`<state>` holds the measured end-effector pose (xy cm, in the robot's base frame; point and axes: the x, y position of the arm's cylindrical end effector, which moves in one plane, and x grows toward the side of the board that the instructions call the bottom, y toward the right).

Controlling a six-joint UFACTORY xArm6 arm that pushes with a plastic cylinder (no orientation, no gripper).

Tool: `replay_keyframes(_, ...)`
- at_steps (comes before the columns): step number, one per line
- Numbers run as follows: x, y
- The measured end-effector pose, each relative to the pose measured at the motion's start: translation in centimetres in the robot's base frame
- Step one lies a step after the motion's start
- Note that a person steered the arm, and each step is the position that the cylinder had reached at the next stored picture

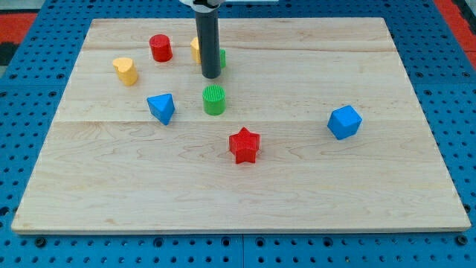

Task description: Nudge the red circle left a bit

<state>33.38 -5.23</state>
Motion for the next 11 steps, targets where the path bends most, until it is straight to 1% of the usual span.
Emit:
replay_keyframes(1, -2.8, 0.1)
replay_keyframes(2, -3.6, -1.9)
replay_keyframes(4, -3.6, -5.3)
replay_keyframes(6, -4.2, -5.5)
replay_keyframes(7, -6.5, -5.5)
replay_keyframes(8, -6.7, -4.5)
replay_keyframes(9, -7.0, -5.2)
replay_keyframes(10, -8.2, -7.3)
replay_keyframes(11, -9.6, -7.3)
